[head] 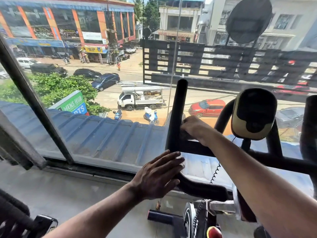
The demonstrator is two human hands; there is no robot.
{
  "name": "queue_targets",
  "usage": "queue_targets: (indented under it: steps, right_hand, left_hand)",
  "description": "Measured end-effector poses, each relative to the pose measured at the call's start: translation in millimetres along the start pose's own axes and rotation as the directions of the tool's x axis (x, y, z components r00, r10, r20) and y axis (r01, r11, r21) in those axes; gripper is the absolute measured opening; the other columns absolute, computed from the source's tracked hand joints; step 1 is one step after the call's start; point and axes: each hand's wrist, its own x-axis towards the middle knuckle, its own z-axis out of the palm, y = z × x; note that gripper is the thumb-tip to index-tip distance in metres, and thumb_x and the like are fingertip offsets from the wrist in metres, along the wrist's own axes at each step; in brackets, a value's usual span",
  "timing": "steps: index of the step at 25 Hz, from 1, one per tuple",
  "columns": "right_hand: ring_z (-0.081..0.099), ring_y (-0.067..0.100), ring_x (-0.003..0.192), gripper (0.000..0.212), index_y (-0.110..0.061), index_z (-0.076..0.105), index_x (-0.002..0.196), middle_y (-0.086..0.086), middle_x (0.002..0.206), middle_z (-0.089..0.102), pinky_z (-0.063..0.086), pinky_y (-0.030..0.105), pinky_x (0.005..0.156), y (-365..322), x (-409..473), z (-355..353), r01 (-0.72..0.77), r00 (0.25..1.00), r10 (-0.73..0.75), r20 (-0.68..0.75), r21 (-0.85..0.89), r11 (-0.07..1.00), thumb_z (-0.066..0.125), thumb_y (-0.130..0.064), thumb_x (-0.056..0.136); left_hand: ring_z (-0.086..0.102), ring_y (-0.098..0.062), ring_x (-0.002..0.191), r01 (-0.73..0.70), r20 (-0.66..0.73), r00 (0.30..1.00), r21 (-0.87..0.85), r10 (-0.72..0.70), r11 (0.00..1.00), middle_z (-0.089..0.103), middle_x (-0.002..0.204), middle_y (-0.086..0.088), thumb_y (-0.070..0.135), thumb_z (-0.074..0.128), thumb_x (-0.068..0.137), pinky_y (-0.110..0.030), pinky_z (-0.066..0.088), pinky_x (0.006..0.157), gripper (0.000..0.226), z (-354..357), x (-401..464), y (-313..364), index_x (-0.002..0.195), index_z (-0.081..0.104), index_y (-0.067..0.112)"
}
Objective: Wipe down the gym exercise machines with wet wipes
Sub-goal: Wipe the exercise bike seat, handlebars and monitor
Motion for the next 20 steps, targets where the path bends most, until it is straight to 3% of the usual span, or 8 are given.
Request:
queue_targets:
  steps: [2,4,7,9,12,14,16,20]
  right_hand:
    - [0.071,0.026,0.065,0.017,0.001,0.071,0.072,0.010,0.064,0.068,0.064,0.048,0.074,-7,12,-4,0.088,0.980,-0.047,-0.193,0.206,0.975,0.061,-0.001,0.086]
    - [0.068,0.018,0.059,0.017,-0.004,0.073,0.076,0.005,0.065,0.067,0.064,0.043,0.073,-29,20,-15,0.204,0.923,-0.082,-0.377,0.296,0.933,0.065,-0.005,0.091]
    - [0.068,0.010,0.066,0.013,-0.014,0.075,0.088,-0.010,0.071,0.068,0.063,0.040,0.074,-56,30,-27,0.357,0.775,-0.233,-0.587,0.104,0.928,0.070,-0.024,0.094]
    - [0.067,0.010,0.078,0.017,-0.019,0.070,0.094,-0.013,0.082,0.069,0.058,0.035,0.077,-53,32,-25,0.418,0.683,-0.338,-0.648,-0.032,0.908,0.070,-0.036,0.094]
    - [0.061,0.012,0.085,0.011,-0.017,0.063,0.094,-0.005,0.094,0.067,0.049,0.028,0.075,-38,32,-15,0.518,0.566,-0.531,-0.630,-0.230,0.824,0.069,-0.026,0.095]
    - [0.058,0.008,0.082,0.006,-0.017,0.064,0.090,-0.005,0.095,0.064,0.047,0.023,0.074,-35,23,-12,0.557,0.563,-0.606,-0.562,-0.283,0.781,0.069,-0.015,0.092]
    - [0.058,0.003,0.080,0.009,-0.019,0.066,0.087,-0.006,0.094,0.065,0.047,0.019,0.074,-24,12,-7,0.557,0.615,-0.627,-0.477,-0.300,0.774,0.069,-0.011,0.090]
    - [0.061,0.010,0.078,0.013,-0.023,0.063,0.083,-0.010,0.083,0.066,0.046,0.025,0.071,6,-16,10,0.464,0.753,-0.591,-0.289,-0.404,0.788,0.073,-0.018,0.088]
  left_hand:
    - [0.050,-0.028,0.144,0.002,-0.002,1.000,0.007,-0.002,1.000,0.066,0.139,-0.012,0.030,0.053,0.107,-0.050,0.043,0.116,0.037,-2,2,0,0.122,0.073,0.002]
    - [0.054,-0.027,0.140,-0.023,0.006,1.000,0.036,0.023,0.999,0.068,0.136,-0.010,0.030,0.055,0.106,-0.049,0.045,0.114,0.035,-4,5,-2,0.119,0.074,0.004]
    - [0.055,-0.026,0.139,-0.102,0.050,0.994,0.071,0.099,0.992,0.067,0.138,-0.010,0.032,0.058,0.106,-0.048,0.044,0.115,0.034,-11,9,-13,0.119,0.075,0.006]
    - [0.047,-0.025,0.146,-0.137,0.136,0.983,0.083,0.125,0.987,0.058,0.149,-0.011,0.035,0.054,0.108,-0.050,0.036,0.121,0.038,-14,9,-23,0.126,0.072,0.007]
    - [0.028,-0.026,0.156,-0.106,0.217,0.973,0.103,0.082,0.989,0.039,0.164,-0.010,0.036,0.046,0.110,-0.050,0.024,0.128,0.043,-10,5,-22,0.137,0.064,0.009]
    - [0.022,-0.028,0.158,-0.052,0.214,0.976,0.071,0.035,0.996,0.034,0.167,-0.010,0.030,0.055,0.106,-0.050,0.024,0.127,0.042,-6,0,-16,0.141,0.061,0.007]
    - [0.019,-0.032,0.159,-0.036,0.203,0.979,0.072,0.020,0.997,0.032,0.167,-0.011,0.026,0.063,0.100,-0.050,0.024,0.128,0.047,-3,-7,-11,0.142,0.059,0.006]
    - [0.021,-0.027,0.159,-0.075,0.154,0.986,0.127,0.055,0.989,0.036,0.164,-0.010,0.038,0.050,0.107,-0.047,0.017,0.129,0.046,9,-14,7,0.139,0.059,0.008]
